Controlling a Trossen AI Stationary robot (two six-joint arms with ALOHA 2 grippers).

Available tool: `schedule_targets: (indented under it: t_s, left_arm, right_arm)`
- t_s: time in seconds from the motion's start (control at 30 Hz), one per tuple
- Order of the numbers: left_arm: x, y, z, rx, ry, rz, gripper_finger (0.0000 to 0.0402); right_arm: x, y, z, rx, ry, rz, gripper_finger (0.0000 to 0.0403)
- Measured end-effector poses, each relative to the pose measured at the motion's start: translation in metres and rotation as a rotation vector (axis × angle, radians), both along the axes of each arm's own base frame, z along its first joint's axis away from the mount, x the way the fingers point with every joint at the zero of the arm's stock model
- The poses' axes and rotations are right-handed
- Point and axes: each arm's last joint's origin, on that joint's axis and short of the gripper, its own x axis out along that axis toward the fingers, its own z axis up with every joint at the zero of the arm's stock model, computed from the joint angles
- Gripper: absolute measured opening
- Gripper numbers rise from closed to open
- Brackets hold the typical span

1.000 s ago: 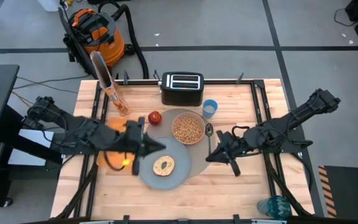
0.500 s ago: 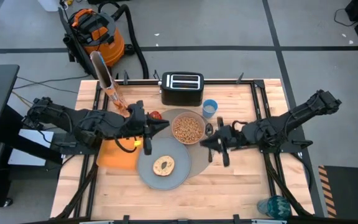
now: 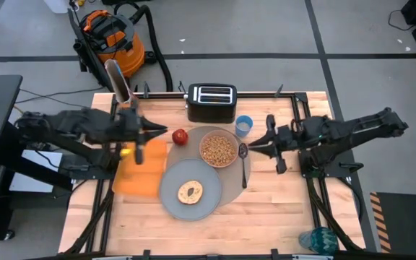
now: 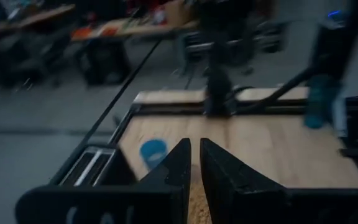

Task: Arrange a breakfast setting
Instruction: Return to Home Position

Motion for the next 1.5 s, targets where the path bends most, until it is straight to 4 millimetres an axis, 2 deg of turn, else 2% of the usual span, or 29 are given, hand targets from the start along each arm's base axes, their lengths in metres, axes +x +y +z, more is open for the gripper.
schedule_targets:
  t_s: [0.1,0.27,0.47,0.57,0.73,0.83,1.13,1.17,1.27,1.33,1.43,1.5]
  left_arm:
    - [-0.018,0.006,0.009,0.019,-0.038,-0.064,0.0043]
    - [-0.044,0.016,0.014,0.048,-0.052,-0.049,0.0043]
    - [-0.063,0.018,0.011,0.041,-0.080,-0.117,0.0043]
    - [-0.069,0.019,-0.006,0.046,-0.152,-0.122,0.0043]
    - [-0.083,0.024,-0.055,0.035,-0.208,-0.066,0.0043]
    - [-0.101,0.028,-0.076,-0.027,-0.246,-0.049,0.0043]
    - [-0.161,0.041,-0.117,-0.101,-0.465,-0.047,0.0043]
    - [-0.164,0.041,-0.123,-0.110,-0.482,-0.052,0.0043]
    - [-0.155,0.038,-0.135,-0.123,-0.435,-0.086,0.0043]
    - [-0.149,0.036,-0.133,-0.138,-0.493,-0.124,0.0043]
    - [-0.136,0.033,-0.153,-0.132,-0.480,-0.146,0.0043]
    - [-0.130,0.031,-0.159,-0.132,-0.515,-0.156,0.0043]
  right_arm:
    - [-0.012,-0.009,0.008,-0.079,-0.047,-0.043,0.0052]
    - [-0.027,-0.020,0.017,-0.184,-0.115,-0.052,0.0052]
    - [-0.041,-0.029,0.019,-0.228,-0.140,-0.040,0.0052]
    - [-0.047,-0.030,0.010,-0.219,-0.135,-0.037,0.0052]
    - [-0.058,-0.031,-0.010,-0.159,-0.145,-0.043,0.0052]
    - [-0.069,-0.032,-0.018,-0.102,-0.158,-0.039,0.0052]
    - [-0.108,-0.034,-0.038,-0.036,-0.286,-0.047,0.0052]
    - [-0.110,-0.034,-0.041,-0.028,-0.294,-0.047,0.0052]
    - [-0.115,-0.035,-0.055,0.012,-0.326,-0.045,0.0052]
    - [-0.116,-0.035,-0.065,0.049,-0.366,-0.041,0.0052]
    - [-0.114,-0.035,-0.088,0.082,-0.391,-0.035,0.0052]
    - [-0.113,-0.035,-0.107,0.101,-0.401,-0.044,0.0052]
